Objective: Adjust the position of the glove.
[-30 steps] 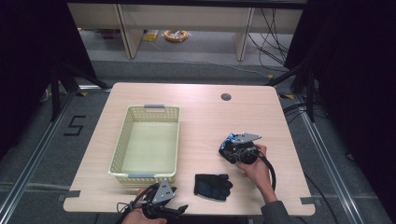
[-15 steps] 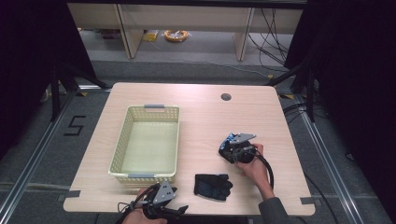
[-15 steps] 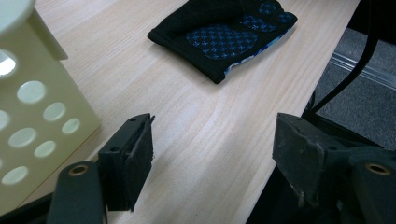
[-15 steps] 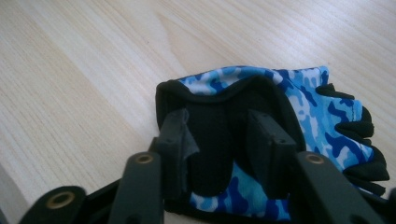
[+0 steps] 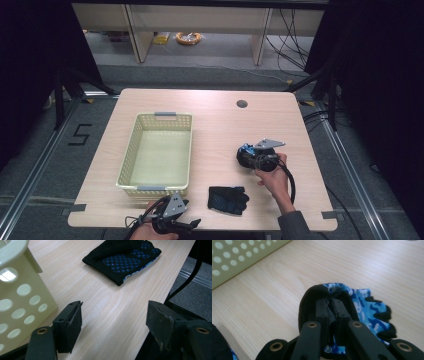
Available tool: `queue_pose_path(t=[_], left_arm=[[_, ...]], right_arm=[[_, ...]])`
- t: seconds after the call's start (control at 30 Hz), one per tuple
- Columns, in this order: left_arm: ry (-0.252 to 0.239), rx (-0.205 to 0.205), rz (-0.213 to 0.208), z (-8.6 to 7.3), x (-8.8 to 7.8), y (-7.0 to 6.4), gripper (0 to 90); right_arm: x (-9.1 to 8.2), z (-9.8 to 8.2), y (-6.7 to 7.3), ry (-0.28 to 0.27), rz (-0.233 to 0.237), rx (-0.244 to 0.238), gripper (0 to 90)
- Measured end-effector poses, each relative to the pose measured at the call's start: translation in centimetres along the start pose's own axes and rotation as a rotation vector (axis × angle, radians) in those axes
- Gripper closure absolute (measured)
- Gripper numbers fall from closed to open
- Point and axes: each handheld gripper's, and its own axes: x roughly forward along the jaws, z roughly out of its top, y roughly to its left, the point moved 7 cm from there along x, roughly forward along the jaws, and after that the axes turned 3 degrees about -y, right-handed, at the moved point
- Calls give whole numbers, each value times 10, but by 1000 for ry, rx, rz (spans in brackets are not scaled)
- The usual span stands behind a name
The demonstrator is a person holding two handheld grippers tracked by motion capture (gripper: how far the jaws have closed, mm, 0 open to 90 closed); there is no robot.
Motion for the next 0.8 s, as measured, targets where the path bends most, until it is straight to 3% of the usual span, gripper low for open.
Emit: queue_pose_path(t=[0.03, 0.17, 0.23, 0.27, 0.33, 0.37, 0.4, 0.5, 0.53, 0.63, 0.73, 0.77, 0.8], left_arm=[[1, 13, 0, 0, 0, 1, 284], [-5, -16, 3, 0, 0, -1, 284], [2, -8, 6, 0, -1, 1, 284], [2, -10, 3, 0, -1, 0, 284], [-8, -23, -9, 2, -1, -1, 284], [-5, 3, -8, 2, -2, 0, 284], [-19, -36, -23, 4, -2, -3, 287], [-14, -22, -11, 4, -3, -2, 286], [-26, -39, -21, 5, -3, -4, 286], [-31, -38, -17, 5, -3, -4, 286], [-15, -2, -8, 5, -4, 1, 285], [-23, -36, -6, 6, -4, -1, 285], [-23, -36, -6, 6, -4, -1, 285]], right_arm=[[-3, 2, 0, -20, 0, 3, 856], [-17, 7, -1, -48, -17, 14, 856], [-25, 12, -2, -68, -39, 0, 857], [-37, 19, 0, -107, -59, -30, 857], [-43, 22, 3, -120, -59, -29, 858], [-50, 25, 5, -134, -77, -38, 858], [-60, 28, 10, -158, -63, -34, 857], [-70, 31, 15, -185, -56, -31, 857], [-74, 30, 20, -178, -47, -12, 857], [-85, 27, 28, -188, -41, -42, 857], [-103, 22, 37, -207, -32, -39, 854], [-108, 20, 39, -212, -26, -43, 853], [-111, 17, 43, -214, -25, -33, 852]])
